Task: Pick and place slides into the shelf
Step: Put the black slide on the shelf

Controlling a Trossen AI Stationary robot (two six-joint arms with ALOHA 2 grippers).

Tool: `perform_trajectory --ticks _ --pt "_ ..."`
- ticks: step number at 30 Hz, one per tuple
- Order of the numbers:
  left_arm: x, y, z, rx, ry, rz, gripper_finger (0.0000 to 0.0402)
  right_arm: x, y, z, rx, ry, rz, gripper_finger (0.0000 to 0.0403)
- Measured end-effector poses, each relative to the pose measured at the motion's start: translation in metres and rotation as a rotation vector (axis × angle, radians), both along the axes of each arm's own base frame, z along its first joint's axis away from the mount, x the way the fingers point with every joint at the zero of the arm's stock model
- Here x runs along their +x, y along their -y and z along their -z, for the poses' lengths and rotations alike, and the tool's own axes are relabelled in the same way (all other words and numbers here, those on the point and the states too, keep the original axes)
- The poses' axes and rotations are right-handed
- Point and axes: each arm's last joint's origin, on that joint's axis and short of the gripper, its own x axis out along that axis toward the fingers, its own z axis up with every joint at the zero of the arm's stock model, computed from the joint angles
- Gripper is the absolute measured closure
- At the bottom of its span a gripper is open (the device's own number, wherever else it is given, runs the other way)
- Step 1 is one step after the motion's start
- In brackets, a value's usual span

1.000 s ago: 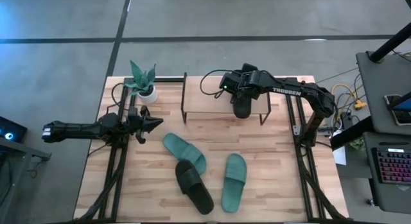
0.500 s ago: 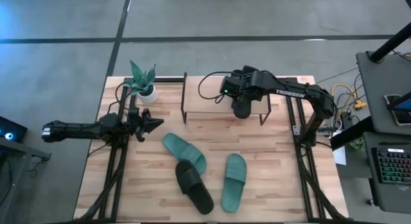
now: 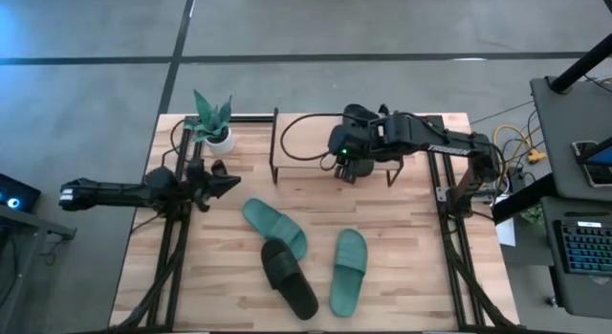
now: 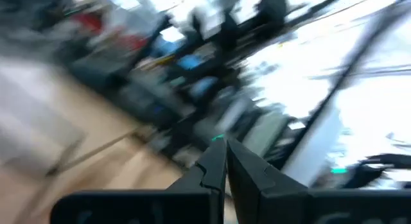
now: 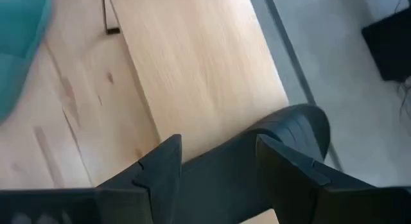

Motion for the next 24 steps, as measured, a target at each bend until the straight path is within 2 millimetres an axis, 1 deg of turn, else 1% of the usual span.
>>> perform_trajectory --ticks 3,5,7,11,14,18,22,24 --pt "-0.003 0.003 -0.014 0.060 0.145 0.103 0.0402 0.000 -0.007 0.001 0.014 0.012 0.008 0.0211" --pt "-0.003 0.004 -0.019 0.048 0.166 0.143 0.0402 -0.001 -0.011 0.002 0.024 0.006 0.016 0.0211" --pt "0.000 0.005 -0.018 0.009 0.086 0.155 0.0402 -0.001 -0.016 0.003 0.035 0.008 0.022 0.0211" --pt "0.011 0.008 -0.010 -0.083 -0.194 0.194 0.0402 -0.001 -0.027 0.003 0.058 0.030 0.037 0.0211" --pt "0.020 0.014 -0.008 -0.091 -0.353 0.229 0.0402 -0.003 -0.037 0.004 0.076 0.038 0.048 0.0211" --pt "0.032 0.026 -0.020 -0.033 -0.385 0.322 0.0402 -0.003 -0.051 0.004 0.102 0.065 0.059 0.0211" --pt "0.045 0.041 -0.034 -0.010 -0.403 0.489 0.0402 -0.005 -0.065 0.004 0.135 0.098 0.084 0.0211" --pt "0.051 0.049 -0.034 0.000 -0.442 0.536 0.0402 -0.006 -0.072 0.005 0.150 0.110 0.092 0.0211"
